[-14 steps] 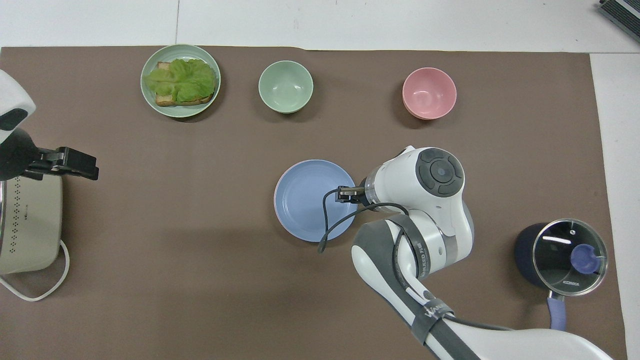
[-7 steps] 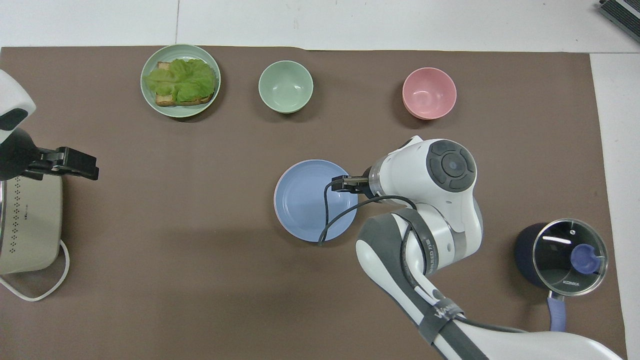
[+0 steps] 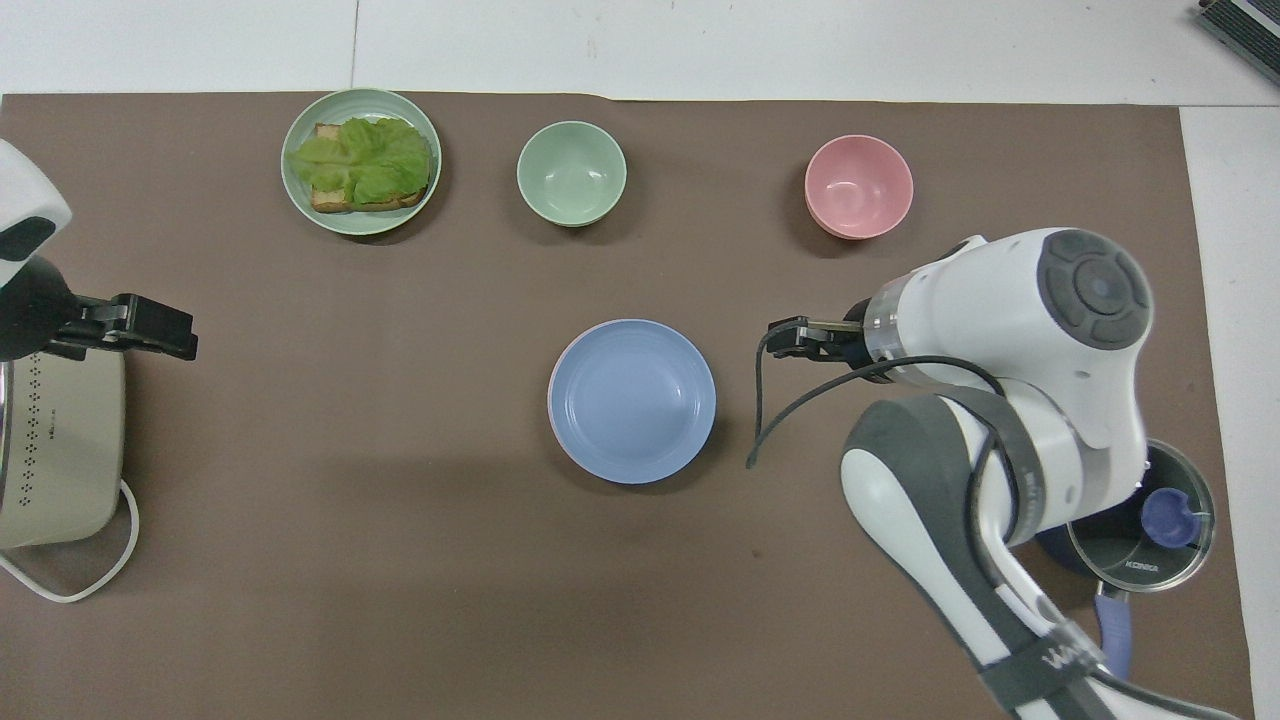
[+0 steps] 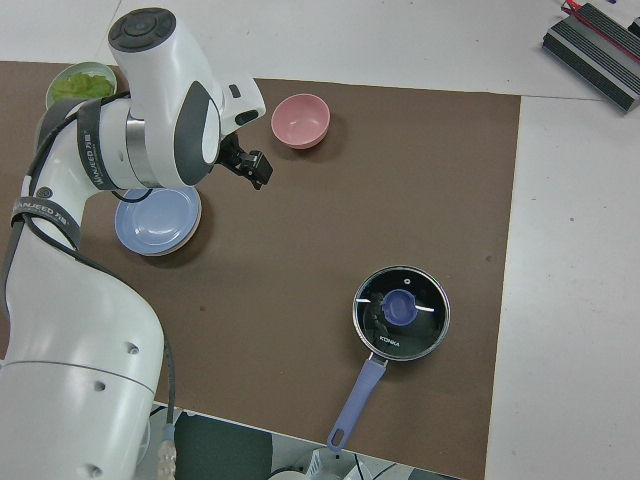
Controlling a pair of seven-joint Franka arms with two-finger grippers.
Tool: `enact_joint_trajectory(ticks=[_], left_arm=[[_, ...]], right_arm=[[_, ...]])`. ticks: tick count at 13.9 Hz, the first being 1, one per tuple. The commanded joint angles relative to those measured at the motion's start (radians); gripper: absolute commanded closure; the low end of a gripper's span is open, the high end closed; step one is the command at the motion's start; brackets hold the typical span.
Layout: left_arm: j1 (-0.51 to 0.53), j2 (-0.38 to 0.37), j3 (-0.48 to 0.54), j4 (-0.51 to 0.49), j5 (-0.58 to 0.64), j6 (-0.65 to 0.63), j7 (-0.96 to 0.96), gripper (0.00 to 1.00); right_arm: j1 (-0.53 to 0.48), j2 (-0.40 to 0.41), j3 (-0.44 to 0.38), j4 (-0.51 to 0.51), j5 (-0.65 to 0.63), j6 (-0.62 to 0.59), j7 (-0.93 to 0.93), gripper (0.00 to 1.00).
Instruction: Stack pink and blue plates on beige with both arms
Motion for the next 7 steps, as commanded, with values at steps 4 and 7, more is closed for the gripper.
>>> enact_joint_trajectory(ticks=[4, 7], left_arm=[[0.009, 0.0, -0.004, 0.009, 0.006, -0.005, 0.01, 0.0], [0.007, 0.0, -0.004, 0.009, 0.006, -0.005, 0.01, 0.0]], right_arm=[[-0.078, 0.042, 0.012, 0.246, -0.095, -0.207, -0.107, 0.0], [-0.094, 0.051, 0.012, 0.293, -0.136, -0.266, -0.119, 0.0]])
